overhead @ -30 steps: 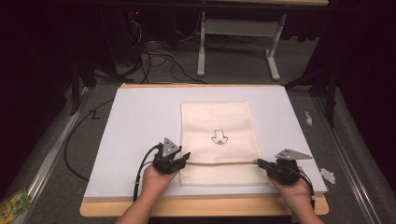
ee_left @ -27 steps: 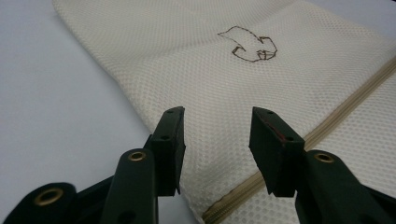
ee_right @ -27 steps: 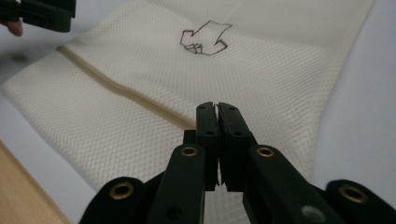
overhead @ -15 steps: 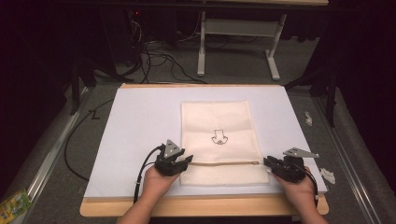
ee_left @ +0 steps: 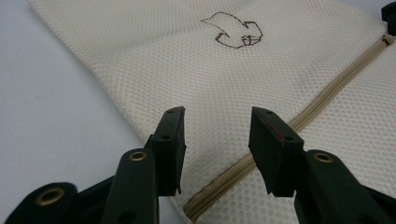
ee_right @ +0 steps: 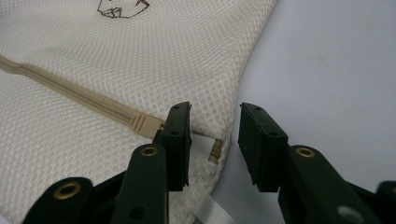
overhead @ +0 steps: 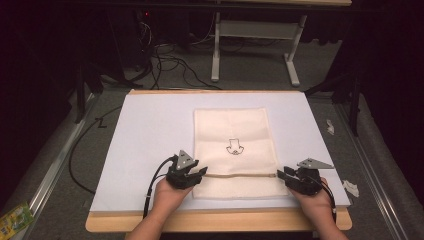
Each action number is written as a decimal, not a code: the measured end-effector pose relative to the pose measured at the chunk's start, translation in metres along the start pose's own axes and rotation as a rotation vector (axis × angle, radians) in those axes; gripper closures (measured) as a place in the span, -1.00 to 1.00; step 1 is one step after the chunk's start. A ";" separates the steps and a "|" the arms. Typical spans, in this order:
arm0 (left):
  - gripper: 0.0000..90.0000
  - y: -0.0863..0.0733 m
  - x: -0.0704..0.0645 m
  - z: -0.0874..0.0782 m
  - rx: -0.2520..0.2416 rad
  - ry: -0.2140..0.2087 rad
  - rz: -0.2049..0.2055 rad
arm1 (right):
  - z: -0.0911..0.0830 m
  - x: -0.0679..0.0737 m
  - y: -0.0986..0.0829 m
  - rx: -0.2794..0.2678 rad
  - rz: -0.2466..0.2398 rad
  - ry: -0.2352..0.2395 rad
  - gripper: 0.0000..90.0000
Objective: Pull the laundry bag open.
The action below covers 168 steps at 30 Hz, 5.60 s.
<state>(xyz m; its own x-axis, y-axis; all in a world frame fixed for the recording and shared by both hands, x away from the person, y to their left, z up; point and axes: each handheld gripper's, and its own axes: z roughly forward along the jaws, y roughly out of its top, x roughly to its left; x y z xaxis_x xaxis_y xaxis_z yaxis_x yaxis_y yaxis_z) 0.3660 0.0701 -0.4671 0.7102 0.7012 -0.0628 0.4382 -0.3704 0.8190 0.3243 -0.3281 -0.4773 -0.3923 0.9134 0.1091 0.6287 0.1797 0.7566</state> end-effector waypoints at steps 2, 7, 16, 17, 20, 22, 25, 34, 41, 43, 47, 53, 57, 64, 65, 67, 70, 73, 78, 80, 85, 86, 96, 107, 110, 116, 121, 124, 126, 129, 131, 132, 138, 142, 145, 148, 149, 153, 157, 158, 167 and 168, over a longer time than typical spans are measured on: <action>0.25 0.000 0.000 0.000 0.002 -0.002 -0.001 | 0.002 0.001 0.000 0.015 0.002 -0.003 0.50; 0.24 0.000 -0.002 0.000 -0.002 -0.007 0.000 | 0.003 0.002 -0.001 0.031 0.011 0.013 0.50; 0.20 0.000 -0.006 0.000 -0.016 -0.022 0.003 | 0.001 0.009 -0.001 0.051 -0.028 -0.007 0.67; 0.20 0.000 -0.006 0.000 -0.016 -0.024 0.005 | 0.001 0.010 0.000 0.057 -0.034 -0.004 0.71; 0.20 0.000 -0.009 0.001 -0.029 -0.023 0.012 | 0.002 0.010 0.001 0.060 -0.036 0.006 0.79; 0.21 0.000 -0.011 0.002 -0.037 -0.022 0.020 | 0.001 0.011 0.001 0.063 -0.038 0.010 0.85; 0.23 0.000 -0.014 0.003 -0.050 -0.029 0.019 | 0.000 0.013 0.003 0.059 -0.046 0.019 0.88; 0.22 0.007 -0.024 0.004 -0.060 -0.106 -0.057 | -0.011 0.029 0.012 -0.014 -0.096 0.063 0.88; 0.03 0.041 -0.058 0.016 -0.090 -0.193 -0.042 | -0.019 0.043 0.025 -0.029 -0.159 0.057 0.89; 0.02 0.048 -0.070 0.023 -0.107 -0.225 -0.050 | -0.020 0.043 0.028 -0.033 -0.160 0.053 0.89; 0.03 0.049 -0.090 0.039 -0.102 -0.288 -0.046 | -0.025 0.042 0.022 -0.080 -0.135 0.063 0.89; 0.03 0.041 -0.100 0.044 -0.057 -0.308 0.006 | -0.021 0.041 0.015 -0.056 -0.165 0.039 0.89; 0.04 0.039 -0.099 0.041 -0.060 -0.316 0.001 | -0.022 0.034 0.013 -0.069 -0.088 0.112 0.89; 0.07 0.039 -0.103 0.044 -0.057 -0.334 -0.002 | -0.026 0.041 0.015 -0.121 -0.093 0.132 0.89; 0.08 0.039 -0.103 0.045 -0.057 -0.336 -0.002 | -0.026 0.042 0.016 -0.130 -0.099 0.135 0.89; 0.10 0.038 -0.104 0.047 -0.049 -0.338 0.000 | -0.027 0.045 0.016 -0.135 -0.106 0.147 0.89; 0.10 0.035 -0.105 0.052 -0.033 -0.345 -0.003 | -0.026 0.049 0.017 -0.133 -0.127 0.155 0.89; 0.13 0.032 -0.107 0.056 -0.022 -0.356 -0.014 | -0.026 0.051 0.017 -0.133 -0.134 0.160 0.89; 0.26 0.030 -0.108 0.060 -0.016 -0.354 -0.020 | -0.028 0.055 0.017 -0.143 -0.132 0.193 0.89; 0.31 0.029 -0.107 0.060 -0.020 -0.354 -0.021 | -0.029 0.056 0.018 -0.146 -0.131 0.202 0.89; 0.46 0.029 -0.112 0.059 -0.038 -0.361 -0.004 | -0.029 0.061 0.018 -0.151 -0.140 0.209 0.90; 0.49 0.029 -0.113 0.058 -0.040 -0.364 -0.001 | -0.029 0.062 0.018 -0.150 -0.140 0.211 0.89; 0.91 0.028 -0.110 0.054 -0.083 -0.372 0.012 | -0.028 0.067 0.018 -0.156 -0.156 0.202 0.89; 0.94 0.030 -0.110 0.052 -0.091 -0.353 0.026 | -0.029 0.065 0.018 -0.152 -0.155 0.170 0.89; 0.94 0.030 -0.111 0.052 -0.089 -0.344 0.027 | -0.029 0.066 0.018 -0.153 -0.156 0.165 0.90; 0.95 0.030 -0.109 0.054 -0.078 -0.356 0.025 | -0.030 0.064 0.018 -0.147 -0.159 0.154 0.90; 0.95 0.030 -0.105 0.054 -0.060 -0.346 0.025 | -0.031 0.063 0.018 -0.139 -0.161 0.129 0.91; 0.95 0.028 -0.096 0.054 -0.046 -0.320 0.019 | -0.032 0.058 0.018 -0.142 -0.151 0.117 0.91; 0.95 0.026 -0.089 0.054 -0.040 -0.310 0.007 | -0.035 0.052 0.019 -0.148 -0.129 0.105 0.91; 0.95 0.026 -0.081 0.053 -0.035 -0.317 -0.001 | -0.035 0.046 0.017 -0.147 -0.119 0.103 0.91; 0.95 0.027 -0.081 0.053 -0.031 -0.312 0.009 | -0.034 0.047 0.017 -0.145 -0.121 0.102 0.91; 0.95 0.027 -0.080 0.052 -0.030 -0.314 0.007 | -0.034 0.047 0.018 -0.144 -0.129 0.095 0.91; 0.95 0.028 -0.077 0.051 -0.016 -0.304 -0.006 | -0.033 0.046 0.020 -0.141 -0.111 0.097 0.92; 0.96 0.024 -0.061 0.050 0.025 -0.328 -0.099 | -0.037 0.040 0.021 -0.147 -0.101 0.066 0.92; 0.96 0.020 -0.042 0.045 0.053 -0.344 -0.176 | -0.041 0.026 0.018 -0.151 -0.059 0.037 0.92; 0.95 0.020 -0.025 0.035 0.086 -0.354 -0.204 | -0.046 0.013 0.015 -0.154 -0.026 0.025 0.92; 0.95 0.020 -0.020 0.031 0.101 -0.351 -0.202 | -0.047 0.009 0.014 -0.156 -0.023 0.023 0.92; 0.95 0.019 0.000 0.014 0.105 -0.357 -0.235 | -0.051 -0.001 0.013 -0.163 -0.001 0.019 0.92; 0.95 0.008 0.017 0.003 0.123 -0.347 -0.236 | -0.050 -0.002 0.014 -0.161 0.002 0.003 0.92; 0.95 0.008 0.017 0.003 0.123 -0.347 -0.236 | -0.050 -0.002 0.014 -0.161 0.002 0.003 0.92; 0.95 -0.020 0.061 -0.020 0.080 -0.356 -0.356 | -0.046 -0.005 0.013 -0.144 -0.009 -0.023 0.92; 0.95 -0.020 0.063 -0.021 0.083 -0.361 -0.361 | -0.046 -0.004 0.014 -0.147 -0.007 -0.017 0.92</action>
<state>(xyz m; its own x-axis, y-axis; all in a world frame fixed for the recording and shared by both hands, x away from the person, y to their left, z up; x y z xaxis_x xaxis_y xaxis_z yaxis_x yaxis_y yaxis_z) 0.3901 0.1341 -0.4759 0.6442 0.5439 -0.5378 0.7222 -0.2010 0.6618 0.3043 -0.3463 -0.4377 -0.3847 0.9183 0.0934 0.5202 0.1321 0.8437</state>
